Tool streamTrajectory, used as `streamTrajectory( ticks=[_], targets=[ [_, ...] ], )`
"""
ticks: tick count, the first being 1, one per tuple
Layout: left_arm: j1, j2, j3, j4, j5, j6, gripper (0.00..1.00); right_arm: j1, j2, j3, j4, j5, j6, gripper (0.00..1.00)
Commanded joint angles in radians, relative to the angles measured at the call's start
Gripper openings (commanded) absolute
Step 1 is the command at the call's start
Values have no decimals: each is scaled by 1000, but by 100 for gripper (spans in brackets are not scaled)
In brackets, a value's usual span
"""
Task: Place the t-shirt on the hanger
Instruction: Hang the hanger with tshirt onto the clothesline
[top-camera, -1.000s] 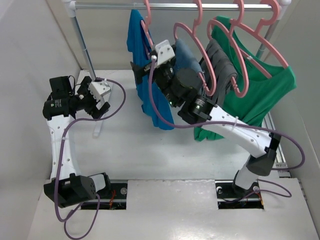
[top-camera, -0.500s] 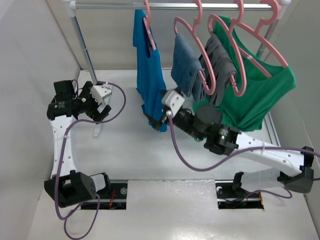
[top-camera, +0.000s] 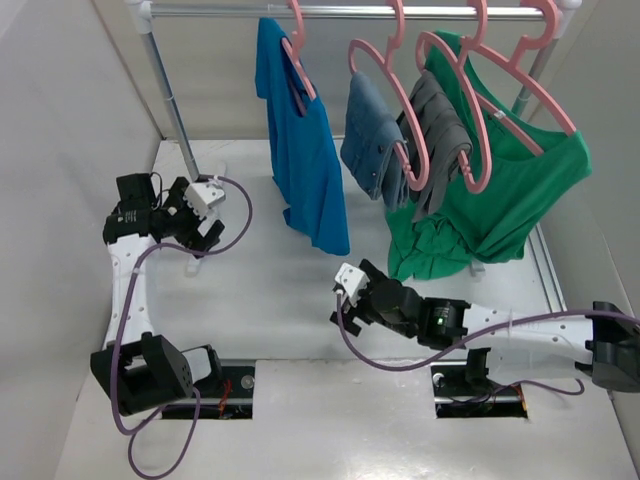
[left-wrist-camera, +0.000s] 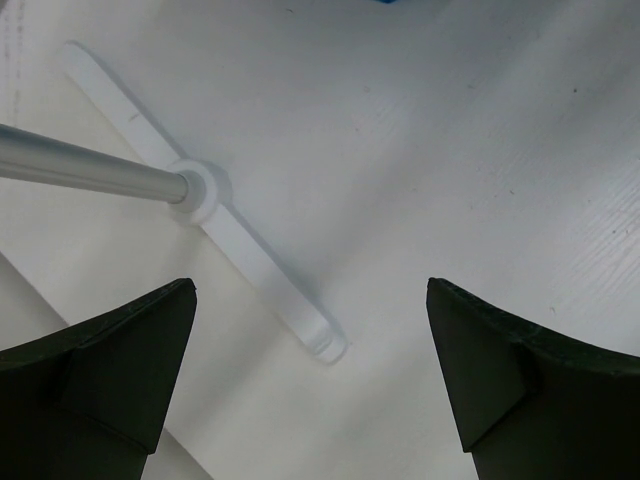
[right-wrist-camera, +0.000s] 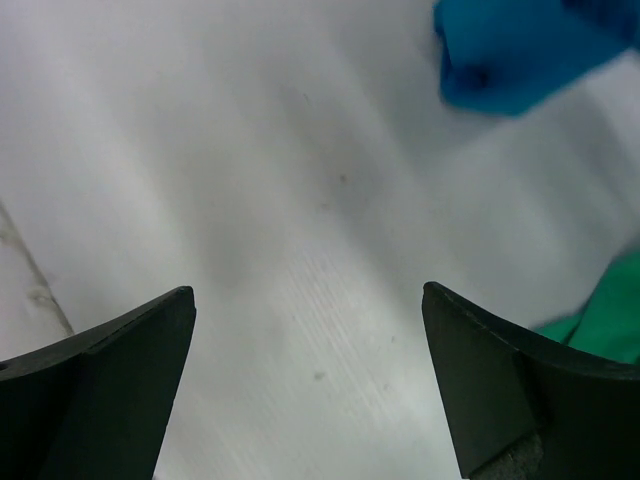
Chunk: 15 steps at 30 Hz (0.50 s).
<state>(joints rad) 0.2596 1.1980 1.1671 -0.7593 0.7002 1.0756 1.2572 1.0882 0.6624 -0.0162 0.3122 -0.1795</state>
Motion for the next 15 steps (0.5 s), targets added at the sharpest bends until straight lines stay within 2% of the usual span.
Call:
streamTrajectory(
  ticks=[1, 7, 11, 12, 15],
  targets=[
    [4, -15, -49, 28, -2, 4, 100, 4, -27, -50, 28, 169, 191, 99],
    [4, -15, -145, 81, -45, -5, 100, -5, -59, -148, 19, 316, 415, 99],
    [4, -15, -207, 181, -119, -90, 100, -134, -112, -181, -105, 317, 593, 99],
    [4, -15, -221, 198, -134, -107, 100, -187, -143, -190, -129, 317, 615, 99],
    [4, -15, -233, 232, -171, -150, 100, -228, -189, -190, -174, 307, 641, 99]
  ],
)
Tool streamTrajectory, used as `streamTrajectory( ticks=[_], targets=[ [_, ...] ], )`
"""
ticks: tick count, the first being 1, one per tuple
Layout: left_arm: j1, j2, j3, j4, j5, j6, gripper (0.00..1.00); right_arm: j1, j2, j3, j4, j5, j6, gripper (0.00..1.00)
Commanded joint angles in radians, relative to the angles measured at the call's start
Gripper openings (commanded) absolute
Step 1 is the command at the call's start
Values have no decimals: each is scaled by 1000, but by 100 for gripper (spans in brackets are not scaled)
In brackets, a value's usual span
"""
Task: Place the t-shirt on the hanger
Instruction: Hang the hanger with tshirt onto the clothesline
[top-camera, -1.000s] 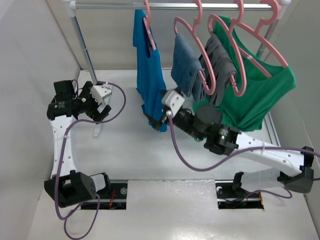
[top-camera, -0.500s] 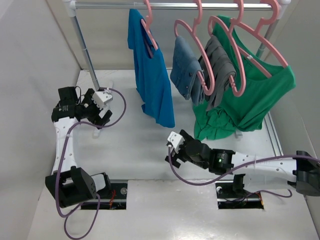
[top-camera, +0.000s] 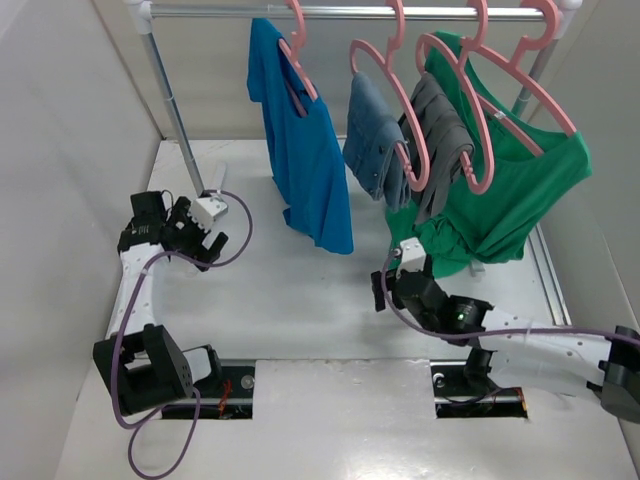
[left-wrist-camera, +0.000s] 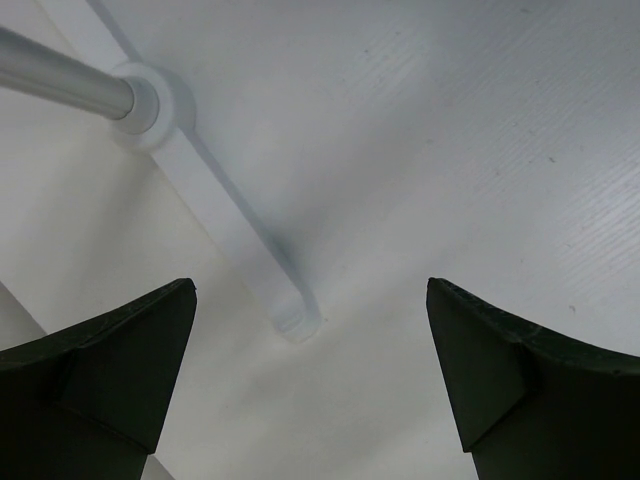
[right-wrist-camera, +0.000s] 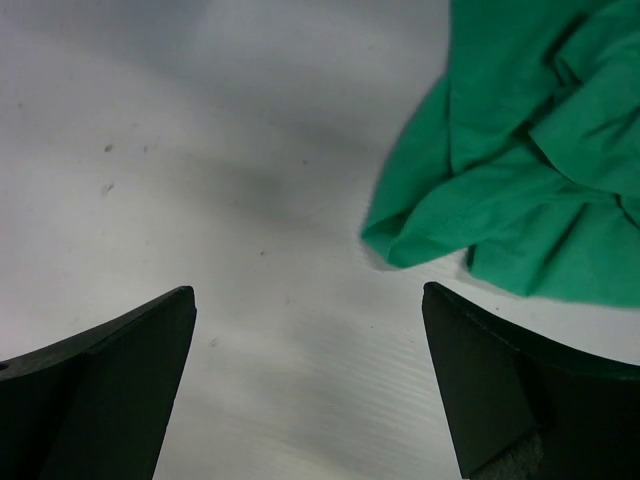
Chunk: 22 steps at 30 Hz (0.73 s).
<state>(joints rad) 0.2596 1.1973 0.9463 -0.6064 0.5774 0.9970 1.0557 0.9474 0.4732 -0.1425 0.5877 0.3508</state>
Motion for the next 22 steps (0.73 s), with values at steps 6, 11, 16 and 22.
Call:
streamTrajectory(
  ticks=[6, 11, 16, 22],
  targets=[
    [4, -15, -57, 88, -48, -93, 100, -26, -39, 65, -254, 165, 284, 99],
    [4, -15, -66, 88, -48, -93, 100, -26, 101, 189, -402, 184, 333, 99],
    [4, -24, -57, 88, -57, -93, 100, -26, 263, 297, -519, 175, 366, 99],
    [-5, -24, -57, 79, -66, -93, 100, -17, 349, 358, -487, 138, 300, 99]
  ],
)
